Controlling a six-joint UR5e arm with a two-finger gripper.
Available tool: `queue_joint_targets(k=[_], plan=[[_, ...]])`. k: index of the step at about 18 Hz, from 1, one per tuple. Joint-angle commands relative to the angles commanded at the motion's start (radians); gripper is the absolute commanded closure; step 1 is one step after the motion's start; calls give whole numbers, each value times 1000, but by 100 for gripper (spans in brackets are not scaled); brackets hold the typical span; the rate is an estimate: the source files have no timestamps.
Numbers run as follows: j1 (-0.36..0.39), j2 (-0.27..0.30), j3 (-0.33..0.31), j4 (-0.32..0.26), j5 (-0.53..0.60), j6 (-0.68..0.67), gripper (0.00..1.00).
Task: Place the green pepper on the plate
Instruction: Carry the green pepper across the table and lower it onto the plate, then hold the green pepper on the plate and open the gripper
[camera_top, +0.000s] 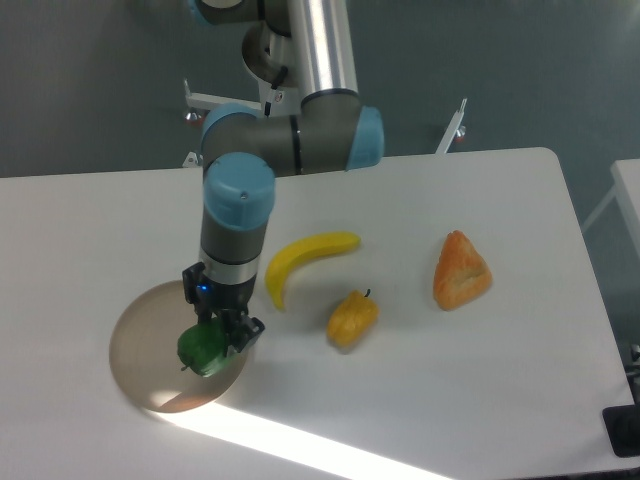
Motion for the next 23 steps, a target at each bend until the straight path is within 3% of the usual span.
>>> queue_joint_targets(k=[6,23], plan=[[-18,9,-67,40,2,64,65],[-46,-21,-75,54,2,60,65]])
